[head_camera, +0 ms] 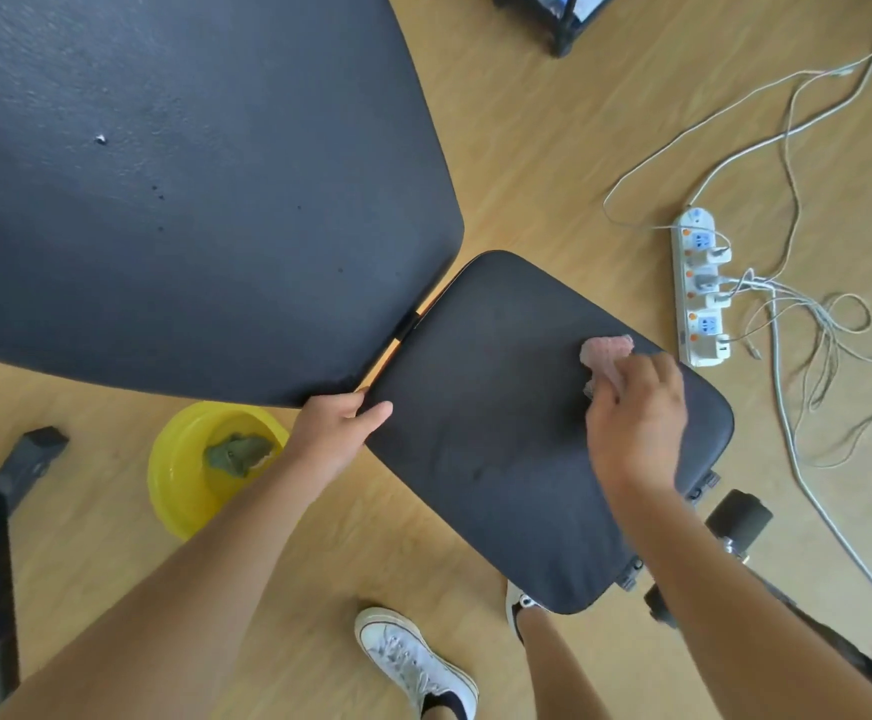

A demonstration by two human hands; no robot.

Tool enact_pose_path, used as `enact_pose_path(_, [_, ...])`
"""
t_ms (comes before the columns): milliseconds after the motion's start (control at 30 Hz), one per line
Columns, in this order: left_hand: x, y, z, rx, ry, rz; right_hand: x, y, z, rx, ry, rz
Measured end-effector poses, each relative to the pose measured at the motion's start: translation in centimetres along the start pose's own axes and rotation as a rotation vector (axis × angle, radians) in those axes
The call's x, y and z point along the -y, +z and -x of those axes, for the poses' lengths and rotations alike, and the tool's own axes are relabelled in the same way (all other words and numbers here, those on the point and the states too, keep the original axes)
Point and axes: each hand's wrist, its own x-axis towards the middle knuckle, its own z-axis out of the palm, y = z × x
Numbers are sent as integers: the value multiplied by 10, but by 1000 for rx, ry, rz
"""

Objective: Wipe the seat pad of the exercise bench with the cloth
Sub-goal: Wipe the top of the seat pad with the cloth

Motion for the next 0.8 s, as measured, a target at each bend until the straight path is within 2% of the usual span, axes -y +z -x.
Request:
enact_pose_path(33, [2, 4, 1, -49, 32, -17, 14, 11, 17, 35, -72, -18])
enact_pose_path(100, [8, 6, -5, -81, 42, -32, 14, 21, 72, 264, -447, 5])
enact_pose_path(167, [11, 2, -10, -41, -16, 19, -23, 0, 112, 503, -803, 93])
enact_pose_path(200, [7, 1, -8, -25, -47, 86, -43, -18, 110, 541, -865, 104])
enact_pose_path(233, [6, 1, -8, -24, -67, 151, -62, -34, 95, 501, -810, 88])
enact_pose_path(267, [5, 2, -9, -25, -77, 195, -76, -49, 72, 414, -645, 63])
enact_pose_path(367, [3, 7, -11, -27, -91, 245, -79, -53, 9, 62, 121, 59])
enact_pose_path(400, [3, 7, -12, -34, -97, 247, -63, -40, 12, 17, 231, 34])
enact_pose_path(433, [3, 7, -12, -40, -103, 239, -42, -26, 30, 52, 194, -5])
enact_pose_path(467, [1, 5, -11, -47, -112, 232, -26, -14, 60, 118, 13, -13])
enact_pose_path(533, [-1, 5, -12, -56, -121, 235, -23, -15, 120, 381, -549, -34])
enact_pose_path(567, [-2, 6, -12, -52, -126, 238, -41, -24, 130, 493, -719, 2])
enact_pose_path(600, [-1, 6, -12, -53, -129, 242, -61, -36, 123, 550, -788, 14])
enact_pose_path(633, [1, 7, -13, -56, -127, 239, -78, -47, 105, 541, -730, 44])
enact_pose_path(700, [2, 7, -15, -66, -124, 239, -99, -63, 61, 347, -403, 116])
enact_pose_path(767, [1, 7, -14, -60, -125, 246, -79, -56, 24, 109, -27, 120])
enact_pose_path(800, [1, 6, -13, -56, -120, 246, -53, -41, 13, 56, 32, 90])
